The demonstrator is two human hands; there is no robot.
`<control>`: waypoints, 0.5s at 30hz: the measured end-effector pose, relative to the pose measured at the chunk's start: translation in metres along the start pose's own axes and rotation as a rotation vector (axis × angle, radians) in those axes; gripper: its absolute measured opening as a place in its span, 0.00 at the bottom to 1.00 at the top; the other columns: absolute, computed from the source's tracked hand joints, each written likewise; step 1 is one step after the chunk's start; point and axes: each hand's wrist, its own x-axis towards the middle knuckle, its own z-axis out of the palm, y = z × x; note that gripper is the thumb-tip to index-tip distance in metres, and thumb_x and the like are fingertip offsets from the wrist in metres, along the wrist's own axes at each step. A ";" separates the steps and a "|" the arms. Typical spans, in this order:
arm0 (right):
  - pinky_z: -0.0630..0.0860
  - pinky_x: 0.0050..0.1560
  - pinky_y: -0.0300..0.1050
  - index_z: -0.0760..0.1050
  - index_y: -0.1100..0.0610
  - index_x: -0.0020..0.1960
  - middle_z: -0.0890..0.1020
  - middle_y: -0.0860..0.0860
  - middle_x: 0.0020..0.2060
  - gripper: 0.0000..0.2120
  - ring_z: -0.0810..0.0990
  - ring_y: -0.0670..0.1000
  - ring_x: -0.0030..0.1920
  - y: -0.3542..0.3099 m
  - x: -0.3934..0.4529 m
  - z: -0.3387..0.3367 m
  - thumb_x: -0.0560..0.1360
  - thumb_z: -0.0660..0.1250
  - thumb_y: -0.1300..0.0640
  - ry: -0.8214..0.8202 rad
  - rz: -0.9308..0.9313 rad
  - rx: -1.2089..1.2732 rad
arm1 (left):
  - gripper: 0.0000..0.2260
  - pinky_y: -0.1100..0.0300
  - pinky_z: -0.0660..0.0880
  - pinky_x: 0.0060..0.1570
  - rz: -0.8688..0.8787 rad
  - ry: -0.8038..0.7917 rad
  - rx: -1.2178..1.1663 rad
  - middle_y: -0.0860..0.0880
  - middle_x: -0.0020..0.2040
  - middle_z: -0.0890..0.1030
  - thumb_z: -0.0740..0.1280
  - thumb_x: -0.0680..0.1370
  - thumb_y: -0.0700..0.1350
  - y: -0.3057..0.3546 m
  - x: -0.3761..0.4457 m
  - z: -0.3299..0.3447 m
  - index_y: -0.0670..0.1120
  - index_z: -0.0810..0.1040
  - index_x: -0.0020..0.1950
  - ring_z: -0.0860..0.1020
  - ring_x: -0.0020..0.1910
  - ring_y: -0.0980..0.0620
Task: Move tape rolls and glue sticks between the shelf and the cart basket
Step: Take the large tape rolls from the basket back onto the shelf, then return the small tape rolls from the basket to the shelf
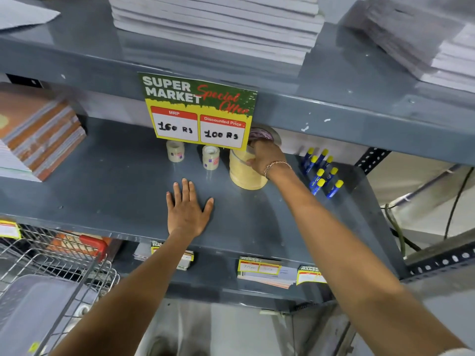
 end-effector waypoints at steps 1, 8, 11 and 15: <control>0.73 0.61 0.47 0.72 0.59 0.65 0.78 0.57 0.63 0.24 0.77 0.59 0.63 -0.001 0.001 0.001 0.72 0.72 0.56 -0.020 -0.002 -0.010 | 0.36 0.44 0.44 0.77 0.001 -0.002 0.002 0.45 0.79 0.47 0.44 0.77 0.65 0.000 0.000 0.001 0.43 0.46 0.77 0.43 0.78 0.43; 0.69 0.68 0.48 0.66 0.59 0.70 0.74 0.56 0.67 0.28 0.72 0.58 0.67 -0.002 -0.001 -0.006 0.74 0.70 0.54 -0.138 -0.026 -0.036 | 0.37 0.43 0.44 0.76 0.002 -0.018 0.025 0.44 0.79 0.47 0.42 0.76 0.66 -0.001 0.003 0.002 0.43 0.45 0.77 0.43 0.78 0.42; 0.62 0.73 0.52 0.65 0.58 0.72 0.70 0.58 0.70 0.31 0.66 0.60 0.71 -0.010 -0.011 -0.017 0.73 0.70 0.51 -0.089 0.008 -0.044 | 0.37 0.43 0.41 0.75 0.019 -0.118 0.000 0.44 0.79 0.44 0.45 0.77 0.65 0.003 0.008 -0.006 0.42 0.44 0.77 0.40 0.77 0.43; 0.65 0.67 0.50 0.72 0.57 0.66 0.73 0.59 0.68 0.19 0.69 0.60 0.69 -0.074 -0.029 -0.002 0.78 0.61 0.52 0.230 -0.043 0.018 | 0.28 0.54 0.48 0.76 0.044 -0.162 -0.592 0.46 0.78 0.54 0.59 0.80 0.53 -0.031 0.009 -0.039 0.43 0.55 0.76 0.51 0.78 0.48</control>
